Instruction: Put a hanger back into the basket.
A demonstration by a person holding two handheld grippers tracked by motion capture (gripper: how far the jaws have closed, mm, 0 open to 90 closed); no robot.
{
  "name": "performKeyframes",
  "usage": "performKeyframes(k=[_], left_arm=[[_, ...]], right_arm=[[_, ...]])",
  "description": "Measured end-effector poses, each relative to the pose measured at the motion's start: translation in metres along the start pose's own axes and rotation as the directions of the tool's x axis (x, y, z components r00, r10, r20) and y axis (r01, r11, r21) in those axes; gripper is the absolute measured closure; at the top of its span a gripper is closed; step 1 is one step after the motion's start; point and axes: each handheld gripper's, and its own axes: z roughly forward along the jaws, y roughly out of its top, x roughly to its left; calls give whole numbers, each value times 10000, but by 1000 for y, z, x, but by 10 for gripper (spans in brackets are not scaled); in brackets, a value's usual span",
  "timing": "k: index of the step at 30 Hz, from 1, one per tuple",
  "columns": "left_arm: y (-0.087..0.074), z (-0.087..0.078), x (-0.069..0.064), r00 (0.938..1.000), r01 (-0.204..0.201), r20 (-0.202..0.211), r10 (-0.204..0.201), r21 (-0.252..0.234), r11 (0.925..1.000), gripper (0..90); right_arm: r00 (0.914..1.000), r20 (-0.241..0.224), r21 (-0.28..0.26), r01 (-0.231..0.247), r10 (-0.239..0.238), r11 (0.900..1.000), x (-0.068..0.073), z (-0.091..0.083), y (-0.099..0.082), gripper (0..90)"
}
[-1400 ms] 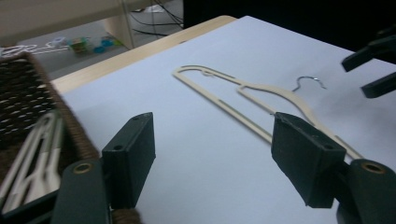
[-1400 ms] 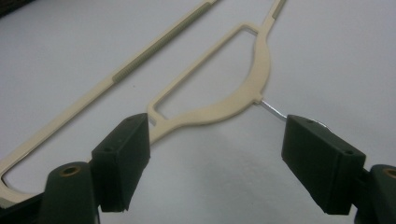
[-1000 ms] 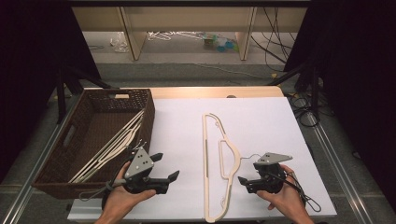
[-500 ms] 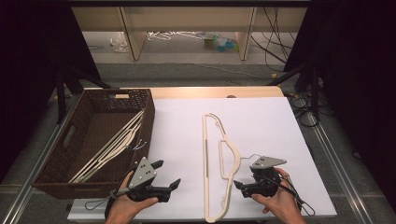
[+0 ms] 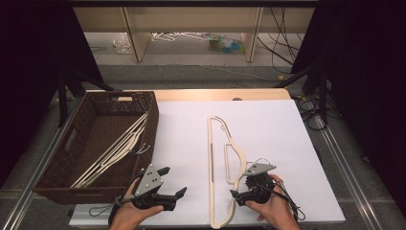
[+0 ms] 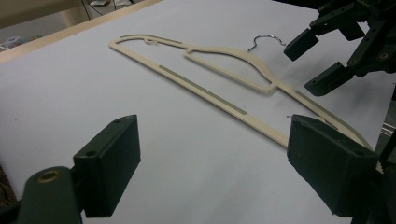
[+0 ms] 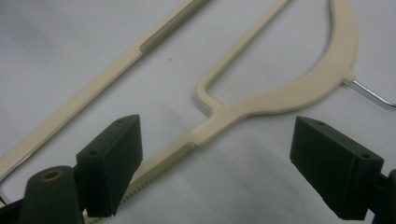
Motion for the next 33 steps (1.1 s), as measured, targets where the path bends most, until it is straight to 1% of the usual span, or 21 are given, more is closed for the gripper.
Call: performKeyframes(k=[1,2,4,5,6,8,9,10,12,14,15,16,18,19,21,22,25,27,28,29,33], left_arm=[[0,0,-2,9999,148,-34,-148,39,9999,173],[-1,1,-2,9999,139,24,-139,42,9999,173],[0,1,-2,10000,68,39,-68,76,9999,173],[-1,2,-3,9998,178,86,-178,97,9998,172],[-1,3,-3,9998,166,98,-167,49,9998,172],[-1,3,-3,9999,98,70,-98,76,9999,172],[-1,3,-3,9999,97,42,-98,123,9999,173],[-2,3,-2,9999,93,37,-94,123,9999,173],[-2,4,-2,9999,97,129,-98,89,9999,173],[-3,4,-2,9999,114,59,-115,175,9998,173],[-3,4,-2,9999,111,77,-112,181,9998,173],[-3,4,-2,9999,92,106,-94,191,9998,173],[-3,4,-2,9999,-35,139,33,194,9998,173],[-3,4,-3,9999,3,154,-6,192,9998,173],[-3,4,-3,9998,8,177,-11,200,9998,173],[-4,4,-4,9998,13,184,-17,203,9998,174],[-4,4,-4,9998,3,205,-8,219,9998,174],[-4,5,-4,9997,-37,229,32,219,9998,174],[-4,4,-3,9997,-80,239,75,220,9997,175],[-4,4,-4,9997,-35,232,30,221,9997,175],[-4,4,-4,9997,-38,240,33,212,9998,176]], right_arm=[[10000,-37,-2,59,-59,10000,2,2,1,177],[9997,-44,34,239,-239,9997,3,4,1,177],[9998,-24,-36,184,-184,9998,5,7,1,177],[9996,-46,374,270,-268,9989,8,9,2,177],[9998,-65,496,177,-174,9986,10,11,3,178],[9986,-30,539,524,-523,9972,10,15,3,178],[9985,4,557,553,-554,9969,11,17,3,179],[9982,-67,652,602,-598,9961,12,18,4,180],[9956,-147,738,930,-922,9929,13,24,3,169],[9964,-48,770,852,-850,9934,16,24,3,171],[9980,-24,1027,630,-631,9927,17,22,3,176],[9975,-7,1014,701,-704,9924,16,22,3,188],[9964,-43,1019,850,-850,9912,14,21,4,223],[9949,-52,995,1008,-1008,9899,12,21,3,247],[9964,-108,1193,853,-846,9892,10,17,4,296],[9946,-177,1150,1033,-1019,9880,6,17,3,322],[9931,-217,1324,1171,-1153,9843,-2,13,3,410],[9936,-312,1301,1117,-1086,9852,-8,10,2,458],[9953,-299,1424,956,-922,9852,-10,8,1,473],[9948,-293,1456,1008,-976,9842,-13,8,1,489],[9967,-120,1767,817,-808,9809,-21,3,0,524]])
